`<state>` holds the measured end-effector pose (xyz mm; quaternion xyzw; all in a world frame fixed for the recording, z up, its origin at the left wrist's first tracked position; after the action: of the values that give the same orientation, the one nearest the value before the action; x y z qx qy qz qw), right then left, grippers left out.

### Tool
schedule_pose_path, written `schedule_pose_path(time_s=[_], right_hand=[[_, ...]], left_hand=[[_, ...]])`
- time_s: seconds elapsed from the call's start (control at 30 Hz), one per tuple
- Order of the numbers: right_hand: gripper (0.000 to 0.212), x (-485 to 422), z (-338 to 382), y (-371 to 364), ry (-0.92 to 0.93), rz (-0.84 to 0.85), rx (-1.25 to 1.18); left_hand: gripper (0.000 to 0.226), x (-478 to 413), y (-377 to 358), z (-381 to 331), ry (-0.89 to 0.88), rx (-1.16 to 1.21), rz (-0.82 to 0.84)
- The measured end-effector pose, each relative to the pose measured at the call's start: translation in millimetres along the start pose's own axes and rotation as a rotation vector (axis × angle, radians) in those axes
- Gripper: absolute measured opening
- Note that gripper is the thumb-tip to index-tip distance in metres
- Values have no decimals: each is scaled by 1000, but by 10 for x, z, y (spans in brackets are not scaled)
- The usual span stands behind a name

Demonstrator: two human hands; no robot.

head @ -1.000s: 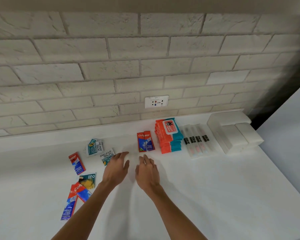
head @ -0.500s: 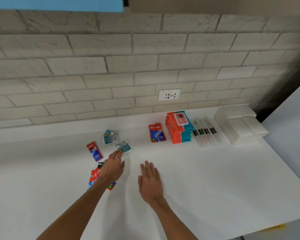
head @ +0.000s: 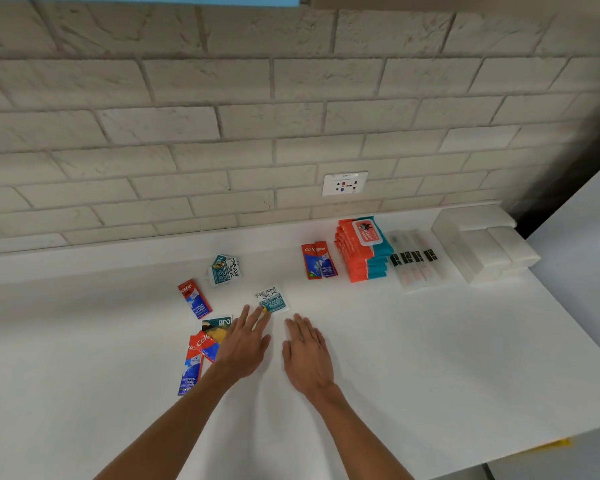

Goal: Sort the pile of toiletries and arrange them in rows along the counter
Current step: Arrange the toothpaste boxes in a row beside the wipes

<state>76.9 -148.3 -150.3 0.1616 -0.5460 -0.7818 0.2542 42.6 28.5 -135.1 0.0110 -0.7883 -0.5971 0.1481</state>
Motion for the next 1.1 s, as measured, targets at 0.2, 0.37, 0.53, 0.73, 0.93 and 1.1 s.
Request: schedule_pose_path(time_s=[0.2,0.37,0.53,0.73,0.93,1.1], right_hand=[[63,-20,-96,-94,45,52,120],[64,-117,-196,-83,42,60,178],[69,-308,-235,-72,35,77,186],[77,-674,-219,72,101,163,220],[69,-1024,-179,202,141,186,252],[69,-1240,-164,285,143,186,269]], left_hand=[[61,-28,-99,-178,-120,44,28],[63,-118,-97,-107,14,115,-46],[65,-246,-52,-3,121,136,-51],[66,-277,-102,58,122,137,-25],[66,-268,-70,98,110,141,-10],[66,-261,-55,96,104,137,-3]])
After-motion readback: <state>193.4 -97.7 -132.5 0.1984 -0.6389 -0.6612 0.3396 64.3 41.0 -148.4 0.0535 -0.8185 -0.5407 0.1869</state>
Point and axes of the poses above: each hand's wrist, its own x-axis away from the middle knuckle, its own y-axis out of the back of the hand, z = x × y, the point moved 1 cm from there along -x, towards the middle knuckle, and after that the axes turned 5 degrees about y, right-handed, at the moved point
